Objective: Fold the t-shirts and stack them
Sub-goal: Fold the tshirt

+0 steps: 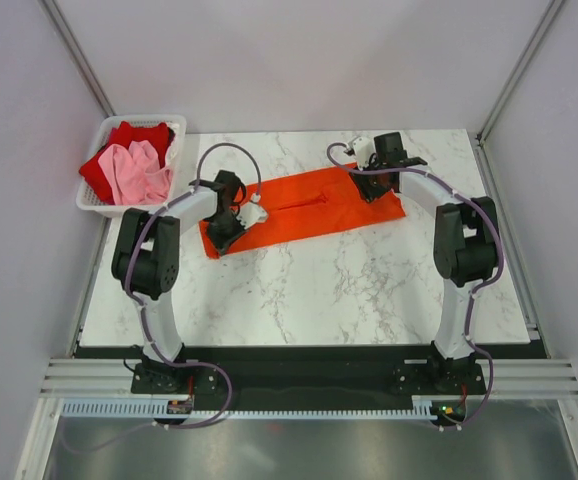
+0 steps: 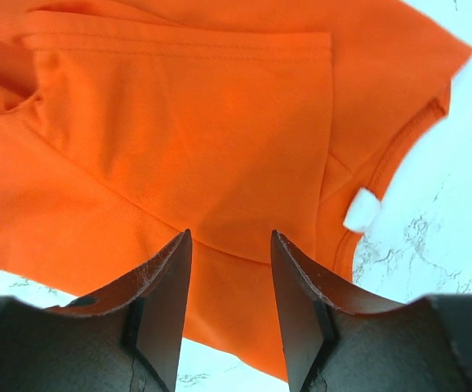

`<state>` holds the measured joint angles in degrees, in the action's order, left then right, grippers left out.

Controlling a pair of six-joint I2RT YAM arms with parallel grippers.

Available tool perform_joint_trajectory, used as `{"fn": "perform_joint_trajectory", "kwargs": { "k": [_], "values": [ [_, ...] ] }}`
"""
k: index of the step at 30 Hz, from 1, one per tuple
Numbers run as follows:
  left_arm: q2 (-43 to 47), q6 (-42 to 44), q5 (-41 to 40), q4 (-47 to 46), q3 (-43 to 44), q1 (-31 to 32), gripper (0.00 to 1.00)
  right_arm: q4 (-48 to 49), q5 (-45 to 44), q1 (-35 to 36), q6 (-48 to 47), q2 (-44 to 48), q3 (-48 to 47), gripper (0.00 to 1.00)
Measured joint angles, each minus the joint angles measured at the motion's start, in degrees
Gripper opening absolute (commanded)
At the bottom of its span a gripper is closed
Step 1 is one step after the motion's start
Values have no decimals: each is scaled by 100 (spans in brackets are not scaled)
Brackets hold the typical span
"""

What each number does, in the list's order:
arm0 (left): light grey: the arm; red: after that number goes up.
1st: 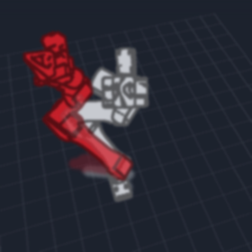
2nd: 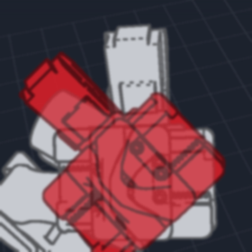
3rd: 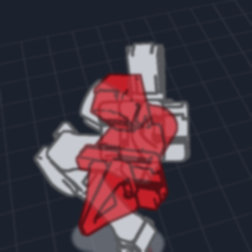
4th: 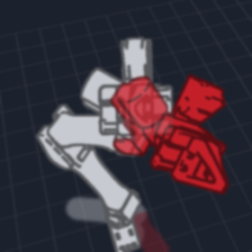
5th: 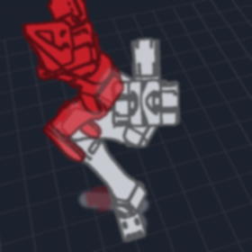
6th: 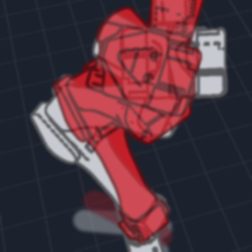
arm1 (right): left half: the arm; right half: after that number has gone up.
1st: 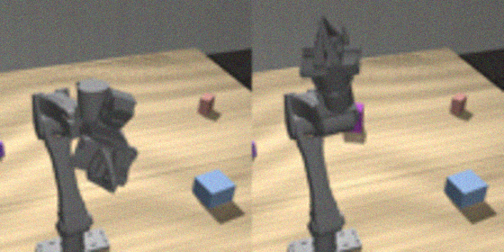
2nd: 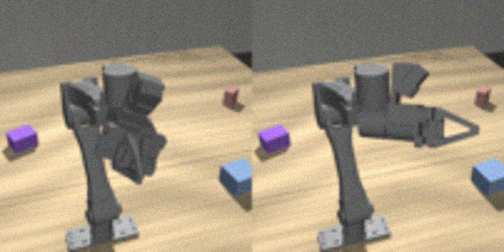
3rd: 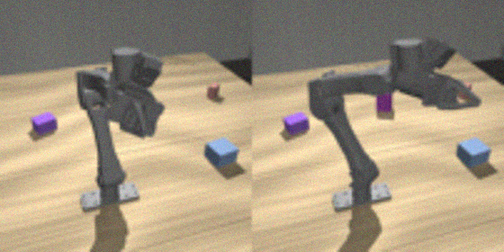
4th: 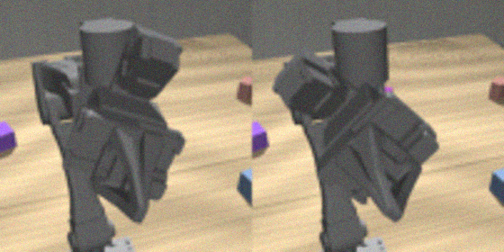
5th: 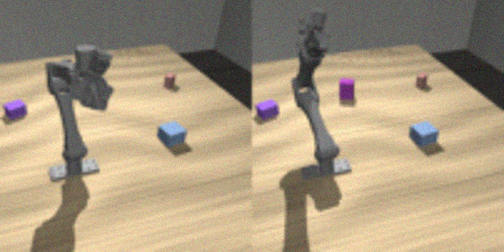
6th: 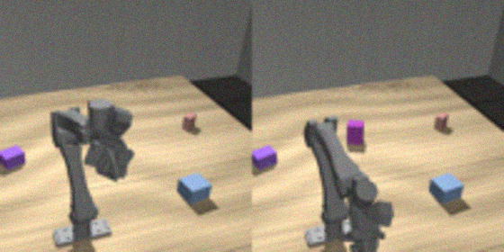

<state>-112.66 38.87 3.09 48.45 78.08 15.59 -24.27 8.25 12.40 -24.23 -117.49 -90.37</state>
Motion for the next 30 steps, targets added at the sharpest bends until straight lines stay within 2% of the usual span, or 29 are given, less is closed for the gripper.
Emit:
{"fn": "perform_joint_trajectory", "kwargs": {
  "k": [7, 12, 15, 24, 30],
  "values": [
    [289, 160, 376, 1185, -496, 708, 15, -111, -142, 0, -83, -256, -105, 52],
    [345, 369, 909, 2225, -326, 1082, 15, -201, -170, 2, -87, -629, -365, 52],
    [361, 387, 1110, 2503, -33, 1222, 15, -278, -170, 15, -107, -881, -640, 51],
    [297, 372, 1672, 2706, 686, 1696, 15, -837, -352, 129, -304, -2378, -3099, 51],
    [-297, 243, 2120, 2754, 1318, 2131, 15, -824, -426, 243, -584, -3119, -4291, 54]
  ]
}}
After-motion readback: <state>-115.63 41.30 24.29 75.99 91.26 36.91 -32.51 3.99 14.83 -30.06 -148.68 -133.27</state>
